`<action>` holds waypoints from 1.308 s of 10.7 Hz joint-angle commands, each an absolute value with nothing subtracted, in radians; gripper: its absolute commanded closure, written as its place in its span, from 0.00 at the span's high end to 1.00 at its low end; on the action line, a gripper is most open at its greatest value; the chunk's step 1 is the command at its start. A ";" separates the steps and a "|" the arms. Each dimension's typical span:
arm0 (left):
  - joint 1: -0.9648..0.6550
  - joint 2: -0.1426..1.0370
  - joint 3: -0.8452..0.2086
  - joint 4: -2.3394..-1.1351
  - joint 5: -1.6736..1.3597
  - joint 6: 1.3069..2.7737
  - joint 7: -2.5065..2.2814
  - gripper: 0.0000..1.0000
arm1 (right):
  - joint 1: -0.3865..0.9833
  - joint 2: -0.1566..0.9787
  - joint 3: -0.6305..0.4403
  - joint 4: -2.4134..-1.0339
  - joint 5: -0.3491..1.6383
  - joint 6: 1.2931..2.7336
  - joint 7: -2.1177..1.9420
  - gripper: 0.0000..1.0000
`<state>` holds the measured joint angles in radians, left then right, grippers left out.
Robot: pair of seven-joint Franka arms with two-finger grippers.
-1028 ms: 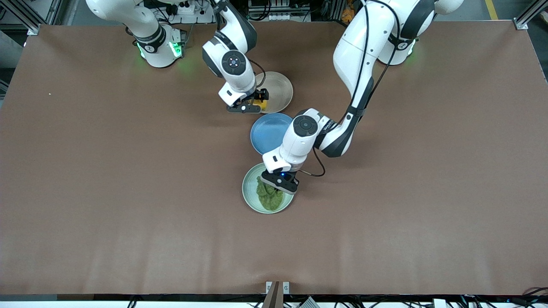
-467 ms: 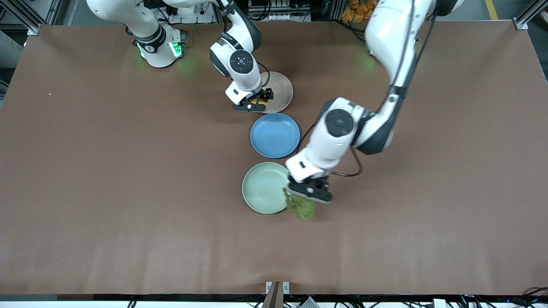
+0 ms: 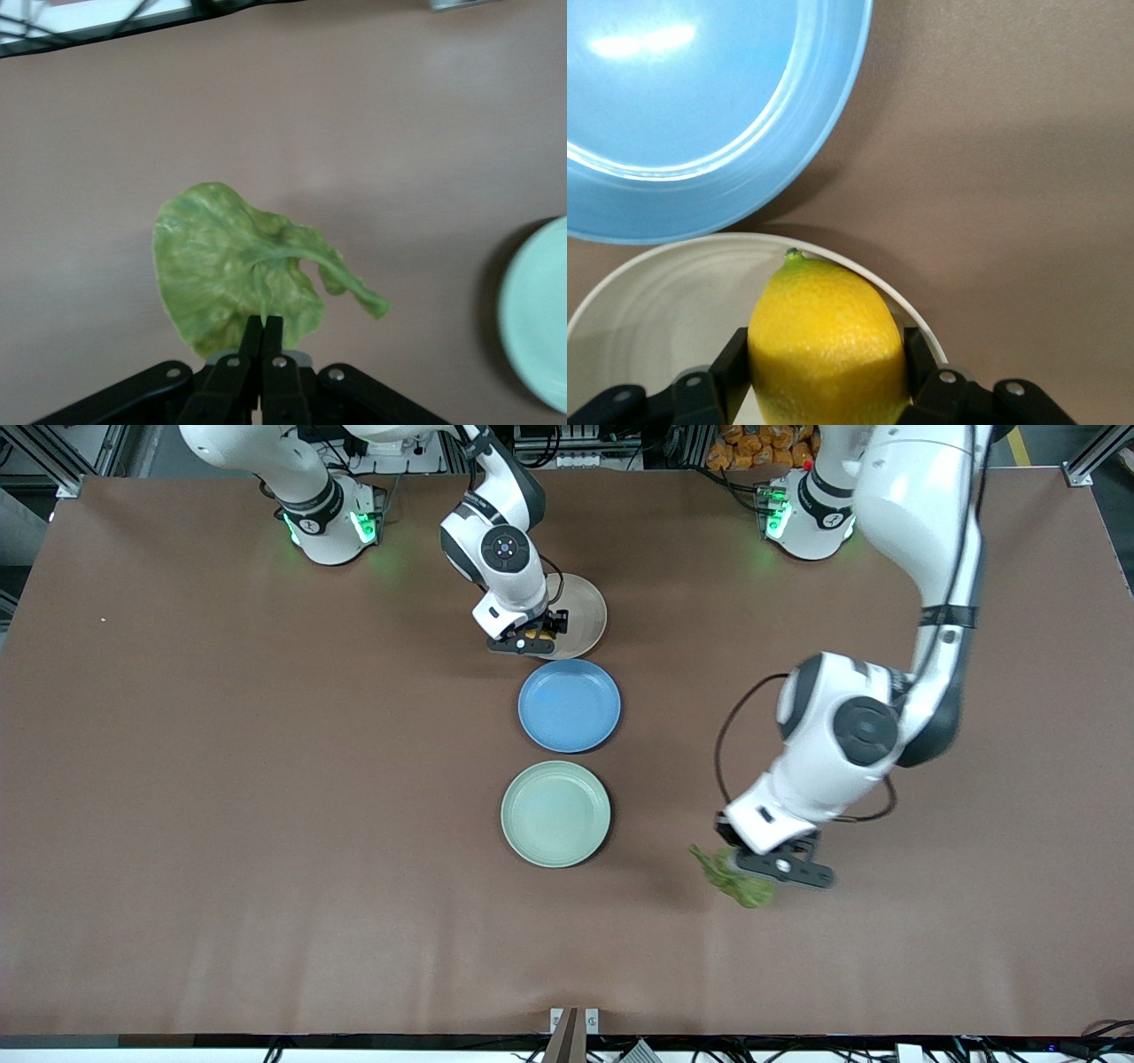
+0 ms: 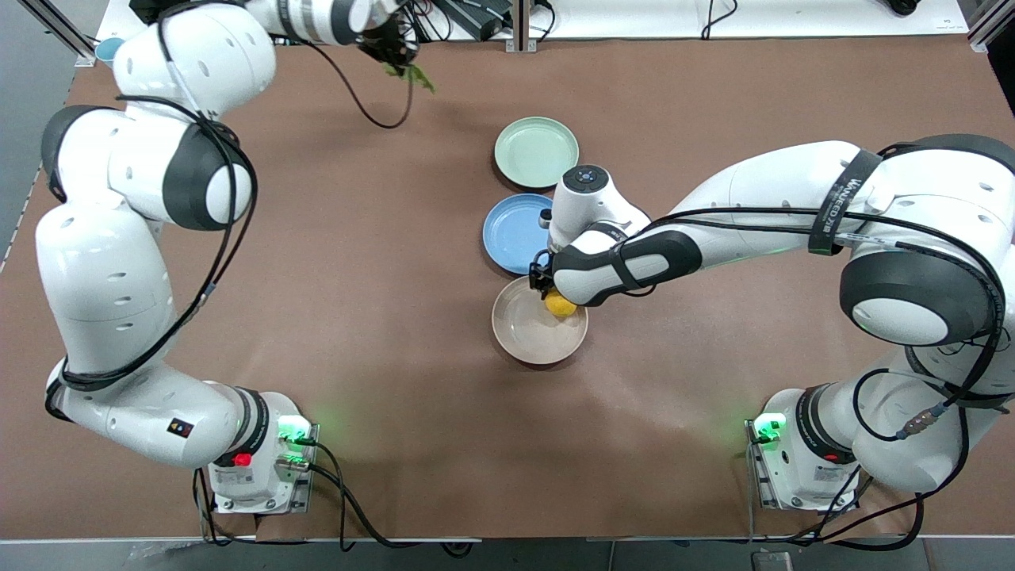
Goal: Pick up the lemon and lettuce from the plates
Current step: 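Carry the lettuce aside with the left gripper while the right gripper lifts the lemon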
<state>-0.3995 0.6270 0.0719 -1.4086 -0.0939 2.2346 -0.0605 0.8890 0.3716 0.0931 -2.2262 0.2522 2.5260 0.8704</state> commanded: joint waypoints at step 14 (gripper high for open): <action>-0.189 0.623 0.060 -1.456 -0.140 2.172 0.137 1.00 | 0.318 0.264 0.002 -2.175 0.195 2.375 0.286 0.03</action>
<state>-0.2124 0.6968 0.0588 -1.4512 -0.1232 2.2304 0.1165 0.4421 0.2646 0.0146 -2.1846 0.2290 2.3983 0.4560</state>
